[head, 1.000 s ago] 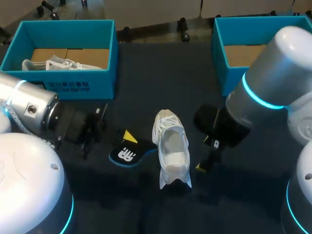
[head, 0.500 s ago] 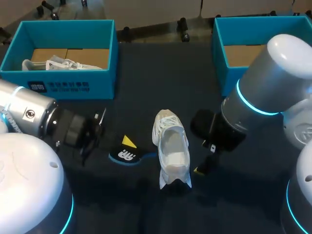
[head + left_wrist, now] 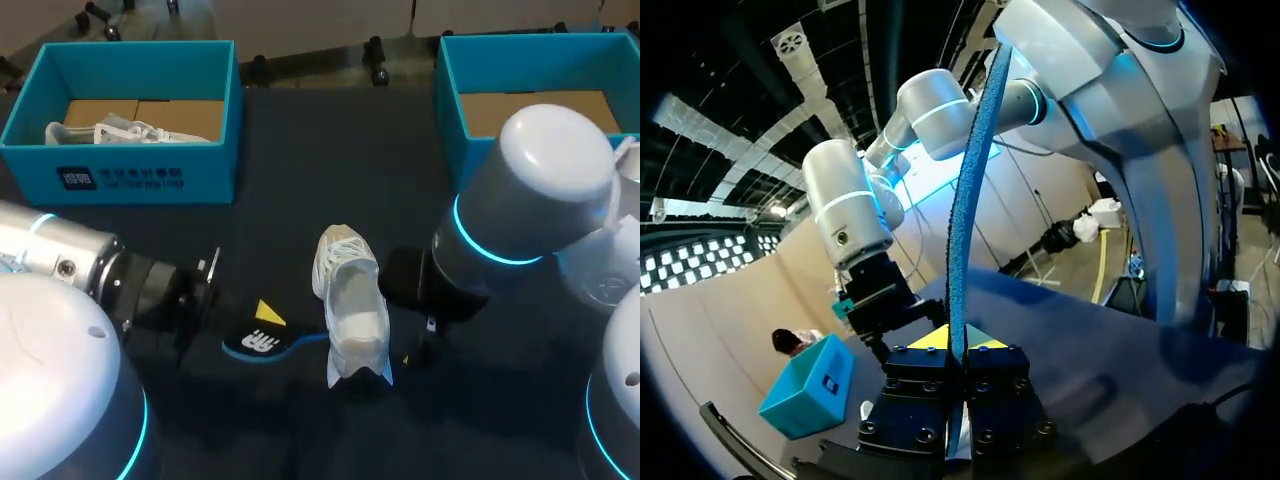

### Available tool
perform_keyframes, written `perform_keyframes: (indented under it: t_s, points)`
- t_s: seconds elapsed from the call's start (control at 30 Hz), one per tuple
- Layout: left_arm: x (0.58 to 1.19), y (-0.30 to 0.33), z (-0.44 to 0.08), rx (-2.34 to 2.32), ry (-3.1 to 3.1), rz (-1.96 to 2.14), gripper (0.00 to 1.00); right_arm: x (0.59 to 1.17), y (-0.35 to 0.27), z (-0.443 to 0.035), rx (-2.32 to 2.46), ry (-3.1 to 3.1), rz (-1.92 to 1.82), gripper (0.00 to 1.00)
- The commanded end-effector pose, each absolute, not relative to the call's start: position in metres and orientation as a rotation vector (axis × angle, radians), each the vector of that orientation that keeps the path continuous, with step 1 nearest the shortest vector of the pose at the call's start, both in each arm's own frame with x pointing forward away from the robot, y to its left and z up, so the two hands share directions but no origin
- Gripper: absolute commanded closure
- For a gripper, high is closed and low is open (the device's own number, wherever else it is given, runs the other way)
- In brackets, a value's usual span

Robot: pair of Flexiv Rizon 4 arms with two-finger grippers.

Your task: Take the shoe out of the shoebox, open the shoe tongue, remove and reinsert the insole, then place the shoe into the shoebox

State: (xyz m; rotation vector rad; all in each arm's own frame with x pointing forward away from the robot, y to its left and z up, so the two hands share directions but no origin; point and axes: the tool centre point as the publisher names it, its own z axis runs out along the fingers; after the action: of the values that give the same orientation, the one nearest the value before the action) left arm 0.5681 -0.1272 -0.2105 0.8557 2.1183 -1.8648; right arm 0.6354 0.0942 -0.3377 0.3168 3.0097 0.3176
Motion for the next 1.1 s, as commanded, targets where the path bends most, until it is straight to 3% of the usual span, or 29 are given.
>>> perform_keyframes:
  t_s: [0.03, 1.1]
  points:
    - [0.557, -0.125, -0.215, 0.828, 2.086, -1.869, 1.00, 0.642, 0.100, -0.345, 0.289, 3.023, 0.281, 0.00]
    - [0.550, -0.156, -0.228, 0.795, 2.043, -1.829, 1.00, 0.648, 0.100, -0.357, 0.221, 3.057, 0.275, 0.00]
